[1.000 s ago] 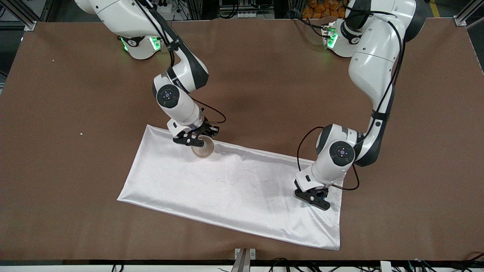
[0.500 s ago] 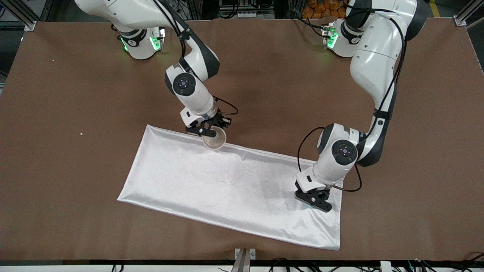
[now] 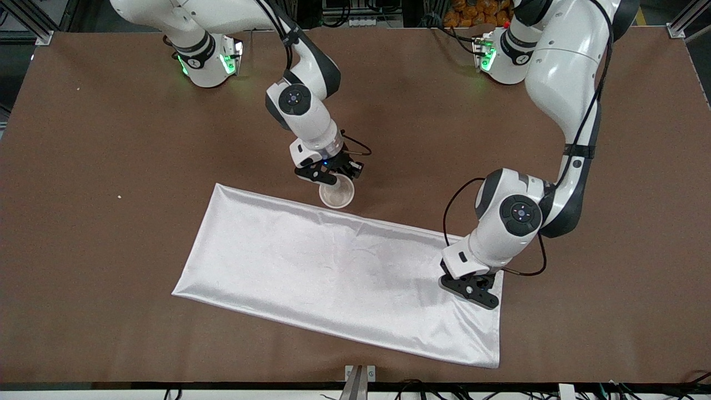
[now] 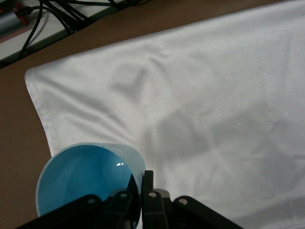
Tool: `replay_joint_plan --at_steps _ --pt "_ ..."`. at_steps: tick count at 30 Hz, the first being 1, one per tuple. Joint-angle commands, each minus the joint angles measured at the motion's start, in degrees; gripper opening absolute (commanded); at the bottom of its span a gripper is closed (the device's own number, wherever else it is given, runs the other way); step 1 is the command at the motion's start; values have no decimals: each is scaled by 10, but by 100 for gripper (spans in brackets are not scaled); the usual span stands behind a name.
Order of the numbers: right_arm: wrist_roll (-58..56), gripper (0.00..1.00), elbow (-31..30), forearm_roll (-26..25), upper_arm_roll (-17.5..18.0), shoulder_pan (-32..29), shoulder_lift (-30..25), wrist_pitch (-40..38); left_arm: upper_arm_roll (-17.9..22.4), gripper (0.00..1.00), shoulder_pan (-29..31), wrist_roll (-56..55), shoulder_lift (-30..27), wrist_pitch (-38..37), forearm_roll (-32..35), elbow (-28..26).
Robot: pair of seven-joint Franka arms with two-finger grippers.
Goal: Place blue cup into white mug on table
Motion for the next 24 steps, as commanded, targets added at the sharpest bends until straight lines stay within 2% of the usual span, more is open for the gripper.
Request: replay_joint_plan --at_steps 1,14,16,19,22,24 --pt "54 0 -3 -1 -3 37 12 29 2 0 -3 -2 -33 -37 15 -9" --pt "101 0 -3 -3 -7 82 29 36 2 0 -5 -17 -92 -132 27 -15" --pt "103 11 -2 -3 -7 84 29 36 2 0 -11 -43 -100 -151 33 -16" --pt "105 48 -2 -5 -8 90 33 36 2 0 -19 -87 -118 -184 41 -18" --pt "105 75 -3 -6 -9 92 34 36 1 0 -24 -104 -131 -211 49 -18" --pt "105 86 -3 -7 -9 93 34 36 -1 0 -24 -109 -142 -225 49 -20"
